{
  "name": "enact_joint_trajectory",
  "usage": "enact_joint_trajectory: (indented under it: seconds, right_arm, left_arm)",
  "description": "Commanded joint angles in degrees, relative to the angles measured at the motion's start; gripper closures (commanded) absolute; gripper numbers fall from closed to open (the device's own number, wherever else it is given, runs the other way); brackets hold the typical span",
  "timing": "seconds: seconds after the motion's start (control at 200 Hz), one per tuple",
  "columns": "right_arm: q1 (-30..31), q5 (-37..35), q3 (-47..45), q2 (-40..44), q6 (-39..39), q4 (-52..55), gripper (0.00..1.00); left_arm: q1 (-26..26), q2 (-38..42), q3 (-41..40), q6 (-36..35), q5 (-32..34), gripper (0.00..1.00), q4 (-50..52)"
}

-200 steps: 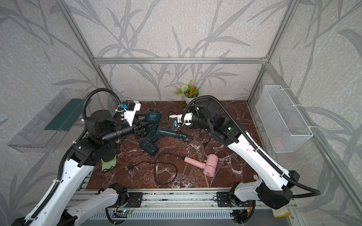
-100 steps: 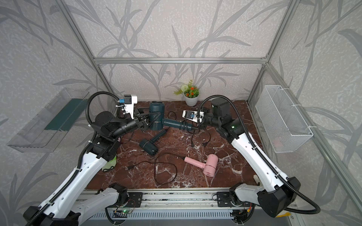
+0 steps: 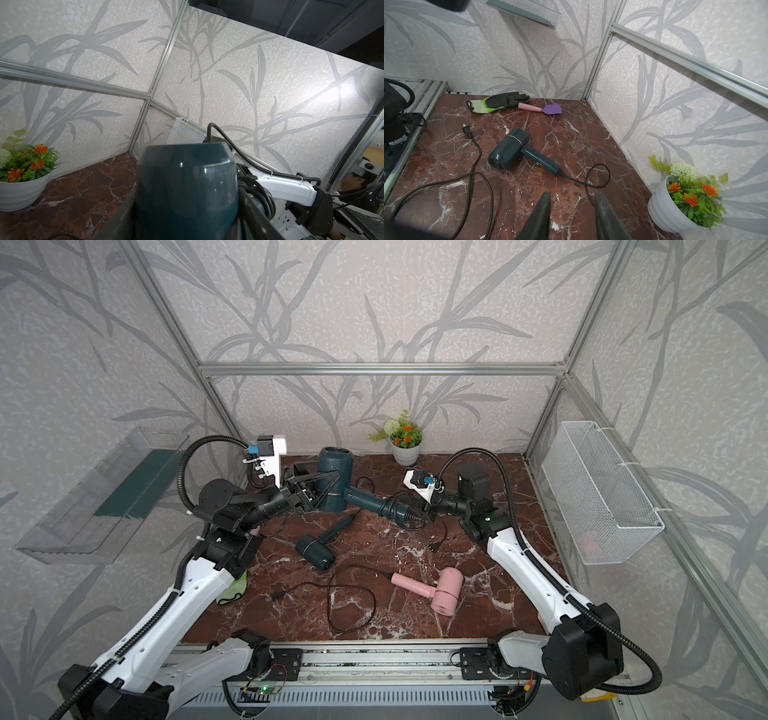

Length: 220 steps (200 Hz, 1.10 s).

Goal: Wrap the cord around the hair dryer
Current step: Wrap the power cord around the hair dryer.

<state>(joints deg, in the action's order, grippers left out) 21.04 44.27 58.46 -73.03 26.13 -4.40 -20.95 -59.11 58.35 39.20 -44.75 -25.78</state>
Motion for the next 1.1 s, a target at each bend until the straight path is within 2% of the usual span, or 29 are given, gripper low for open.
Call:
enact_joint_trajectory:
  seconds: [0.0,0.315,0.475,0.555,0.69,0.77,0.88,0.995,1.095]
  right_arm:
    - [-0.05,2.79,-3.0,0.44,-5.33,-9.72,0.61]
    - [-0.13,0.69,-15.82,-1.99,-11.13,-28.06,0.58]
    - [-0.21,-0.37,-21.27,-1.86,-12.83,-31.97,0.58]
    - [-0.21,-0.64,-24.09,-1.46,-14.36,-33.92,0.53]
    - [-0.15,-2.04,-27.39,-0.14,-15.54,-34.18,0.31]
    - [-0.12,-3.13,-28.13,0.0,-16.2,-33.82,0.25]
    - [0.19,-4.35,-28.22,-0.84,-15.84,-32.35,0.22]
    - [1.47,-4.5,-27.46,-2.57,-14.97,-30.33,0.28]
    - [2.56,-6.24,-27.85,-2.86,-14.4,-28.95,0.27]
  left_arm:
    - [-0.13,1.38,3.06,1.47,-0.73,1.0,-5.05]
    - [0.02,0.49,5.78,2.46,1.94,1.0,-5.43]
    - [0.03,0.2,7.02,2.46,3.04,1.0,-5.26]
    - [0.03,0.14,7.39,2.37,3.85,1.0,-4.99]
    - [0.19,-0.06,7.74,1.94,5.15,1.0,-4.77]
    - [0.3,-0.39,8.02,1.93,5.77,1.0,-4.84]
    - [0.62,-0.59,8.13,2.11,6.64,1.0,-5.55]
    - [1.05,-0.95,8.1,2.6,7.49,1.0,-6.21]
    - [1.56,-1.01,8.1,2.98,8.88,1.0,-6.56]
